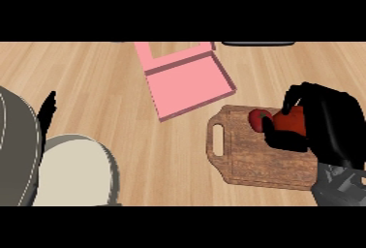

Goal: Pick the bell pepper from the cutting board and place it in the cardboard box

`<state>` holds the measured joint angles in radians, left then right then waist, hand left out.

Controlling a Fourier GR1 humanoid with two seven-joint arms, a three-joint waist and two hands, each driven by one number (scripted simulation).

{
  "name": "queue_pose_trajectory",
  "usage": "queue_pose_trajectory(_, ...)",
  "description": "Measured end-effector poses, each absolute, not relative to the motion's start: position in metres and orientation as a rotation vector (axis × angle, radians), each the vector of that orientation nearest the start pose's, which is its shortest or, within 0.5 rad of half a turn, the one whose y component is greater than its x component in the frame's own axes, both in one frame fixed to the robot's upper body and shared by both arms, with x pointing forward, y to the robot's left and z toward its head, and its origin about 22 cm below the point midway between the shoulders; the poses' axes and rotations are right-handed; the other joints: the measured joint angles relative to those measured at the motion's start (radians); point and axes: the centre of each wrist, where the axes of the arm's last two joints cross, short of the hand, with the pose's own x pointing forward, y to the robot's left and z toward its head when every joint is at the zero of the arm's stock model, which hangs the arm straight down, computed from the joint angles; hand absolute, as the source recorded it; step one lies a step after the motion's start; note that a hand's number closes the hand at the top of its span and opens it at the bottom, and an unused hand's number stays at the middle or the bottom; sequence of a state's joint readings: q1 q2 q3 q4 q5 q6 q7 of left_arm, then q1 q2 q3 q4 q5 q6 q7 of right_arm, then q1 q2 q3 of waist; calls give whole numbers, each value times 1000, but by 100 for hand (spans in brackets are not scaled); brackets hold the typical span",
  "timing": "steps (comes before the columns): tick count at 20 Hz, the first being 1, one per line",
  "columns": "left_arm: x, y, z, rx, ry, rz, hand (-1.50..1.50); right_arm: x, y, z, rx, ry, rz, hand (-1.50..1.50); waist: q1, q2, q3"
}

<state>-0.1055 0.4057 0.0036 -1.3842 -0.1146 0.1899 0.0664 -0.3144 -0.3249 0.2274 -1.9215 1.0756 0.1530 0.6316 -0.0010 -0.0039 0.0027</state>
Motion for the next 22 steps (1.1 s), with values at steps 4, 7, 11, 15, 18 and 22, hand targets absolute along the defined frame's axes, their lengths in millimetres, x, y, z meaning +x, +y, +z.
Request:
queue_pose_trajectory(4, 270, 326, 18, 566, -1428, -237, 0, 276, -176, 179, -1210, -1514, 793, 150, 6, 1, 1)
queue_pose_trajectory(7, 272, 325, 18, 562, -1438, -244, 0, 294, -155, 195, -1142, -1561, 749, 150, 12, 3, 2)
queue_pose_trajectory(11, 274, 323, 19, 557, -1446, -246, 0, 321, -129, 206, -1068, -1592, 667, 150, 19, 5, 1)
queue_pose_trajectory(15, 277, 320, 22, 556, -1433, -253, 0, 355, -110, 218, -1012, -1595, 601, 150, 28, 10, -2)
queue_pose_trajectory(18, 278, 319, 23, 551, -1439, -255, 0, 379, -101, 221, -962, -1578, 558, 150, 33, 13, -4)
queue_pose_trajectory(22, 279, 318, 24, 536, -1447, -264, 0, 408, -94, 217, -916, -1555, 535, 150, 39, 16, -3)
